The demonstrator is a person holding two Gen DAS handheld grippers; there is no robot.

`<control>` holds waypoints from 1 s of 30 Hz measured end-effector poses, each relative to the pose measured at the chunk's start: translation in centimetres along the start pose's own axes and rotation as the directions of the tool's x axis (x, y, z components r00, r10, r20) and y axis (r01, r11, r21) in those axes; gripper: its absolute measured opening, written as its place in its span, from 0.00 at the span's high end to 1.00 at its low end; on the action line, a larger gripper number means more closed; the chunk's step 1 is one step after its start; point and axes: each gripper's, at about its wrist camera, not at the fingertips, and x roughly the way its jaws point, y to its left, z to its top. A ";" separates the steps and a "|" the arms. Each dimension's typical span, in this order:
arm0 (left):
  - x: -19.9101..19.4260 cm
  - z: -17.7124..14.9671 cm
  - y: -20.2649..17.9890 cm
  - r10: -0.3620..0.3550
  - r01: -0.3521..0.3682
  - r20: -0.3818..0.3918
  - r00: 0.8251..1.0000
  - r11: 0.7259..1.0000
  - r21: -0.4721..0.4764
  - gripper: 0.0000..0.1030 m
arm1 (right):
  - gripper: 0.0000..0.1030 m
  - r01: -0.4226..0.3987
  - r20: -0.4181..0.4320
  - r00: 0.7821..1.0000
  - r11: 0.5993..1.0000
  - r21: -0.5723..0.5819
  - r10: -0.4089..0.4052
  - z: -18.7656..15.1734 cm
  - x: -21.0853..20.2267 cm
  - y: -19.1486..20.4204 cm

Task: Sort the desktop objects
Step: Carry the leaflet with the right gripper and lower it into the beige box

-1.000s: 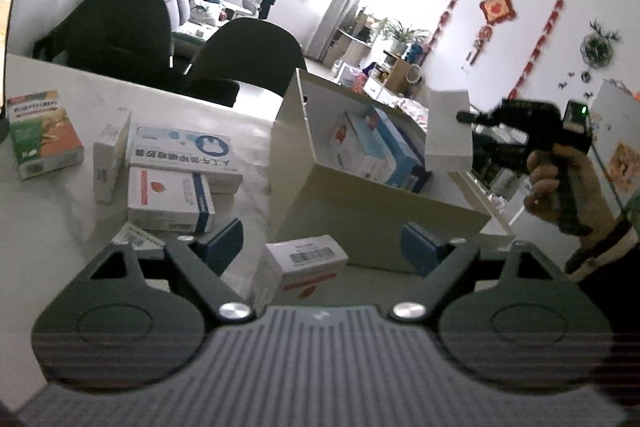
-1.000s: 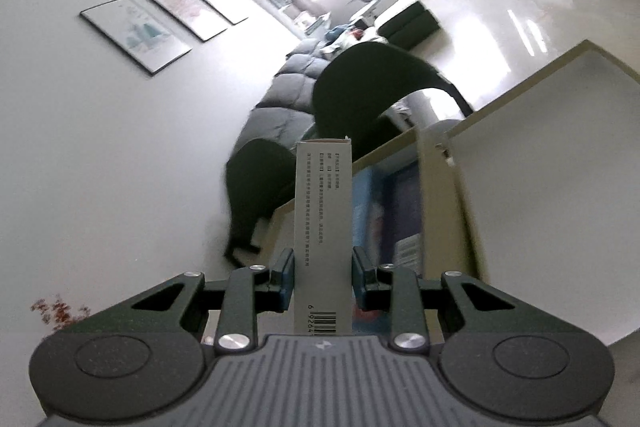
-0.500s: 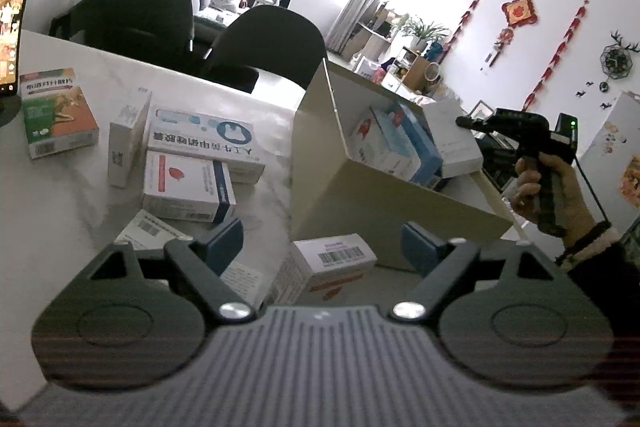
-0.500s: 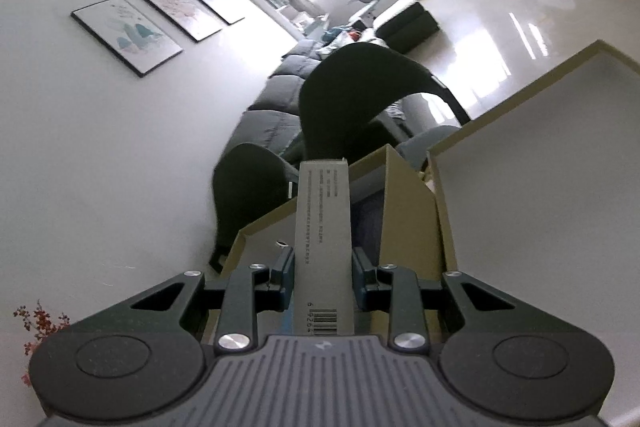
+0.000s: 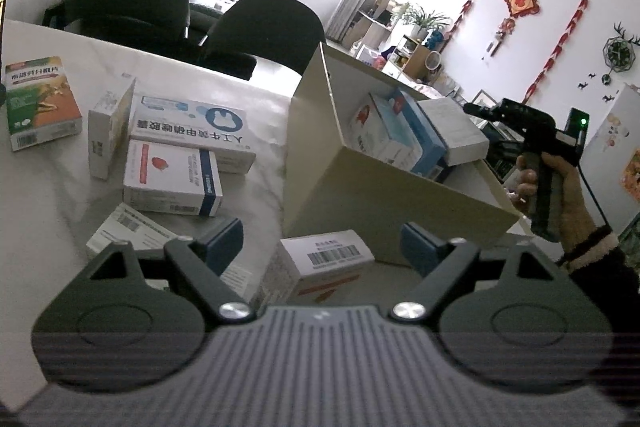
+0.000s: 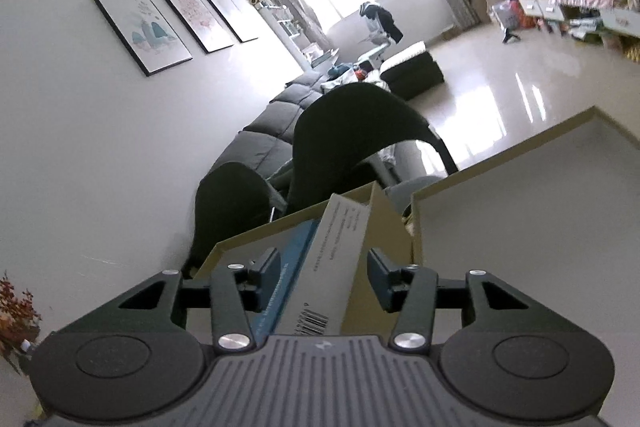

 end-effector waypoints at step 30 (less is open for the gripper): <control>1.1 3.3 -1.3 0.060 -0.062 0.046 0.997 0.997 0.045 0.18 | 0.70 0.045 0.011 0.999 0.995 -0.092 -0.044 -3.9 -2.4 4.2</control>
